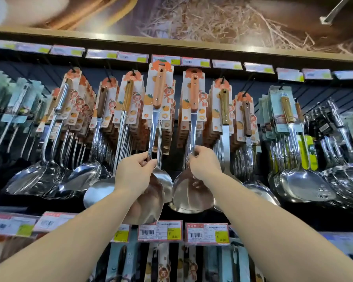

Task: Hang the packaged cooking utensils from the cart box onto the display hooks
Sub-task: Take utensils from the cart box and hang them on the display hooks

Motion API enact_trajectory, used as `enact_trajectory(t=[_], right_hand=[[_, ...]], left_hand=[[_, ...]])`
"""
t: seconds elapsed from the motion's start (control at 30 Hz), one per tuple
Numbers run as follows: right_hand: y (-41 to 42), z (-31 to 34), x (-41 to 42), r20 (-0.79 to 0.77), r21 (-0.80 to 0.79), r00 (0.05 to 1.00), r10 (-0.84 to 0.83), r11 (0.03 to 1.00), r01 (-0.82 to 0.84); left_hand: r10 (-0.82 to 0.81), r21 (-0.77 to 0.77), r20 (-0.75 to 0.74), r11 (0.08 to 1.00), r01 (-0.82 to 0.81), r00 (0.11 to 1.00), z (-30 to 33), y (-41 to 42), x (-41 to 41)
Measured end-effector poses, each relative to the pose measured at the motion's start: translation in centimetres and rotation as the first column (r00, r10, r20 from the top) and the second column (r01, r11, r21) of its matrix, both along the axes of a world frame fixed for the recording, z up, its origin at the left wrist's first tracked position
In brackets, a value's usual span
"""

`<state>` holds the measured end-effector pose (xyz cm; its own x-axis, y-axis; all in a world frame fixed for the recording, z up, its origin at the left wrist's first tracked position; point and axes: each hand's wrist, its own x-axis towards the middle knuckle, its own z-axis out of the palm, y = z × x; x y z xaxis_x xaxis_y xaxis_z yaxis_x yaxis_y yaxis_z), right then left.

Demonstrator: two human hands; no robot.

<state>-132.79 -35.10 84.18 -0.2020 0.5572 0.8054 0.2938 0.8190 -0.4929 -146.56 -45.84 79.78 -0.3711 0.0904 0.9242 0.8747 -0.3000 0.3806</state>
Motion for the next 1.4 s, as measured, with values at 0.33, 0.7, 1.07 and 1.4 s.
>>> enact_trajectory(t=[0.33,0.7,1.07,1.4], right_hand=[[0.8,0.4,-0.5,0.034,0.023,0.999,-0.025,0.999,0.025],[1.2,-0.1,-0.8,-0.027,-0.011,1.0,-0.003,1.0,0.002],[1.6,-0.1,-0.2,0.063,-0.055,0.998,-0.013,0.998,0.017],[-0.5,-1.2,-0.8,-0.171,0.032,0.965,0.199,0.98,-0.196]], left_hand=[[-0.015,0.024,0.011,1.0,0.014,1.0,-0.5,0.7,-1.1],[-0.008,0.006,-0.038,1.0,0.009,0.999,-1.1,1.2,-1.8],[-0.026,-0.011,-0.012,1.0,0.026,1.0,-1.7,1.5,-1.7],[-0.083,-0.033,0.005,0.996,0.083,0.997,-1.9,3.2,-0.5]])
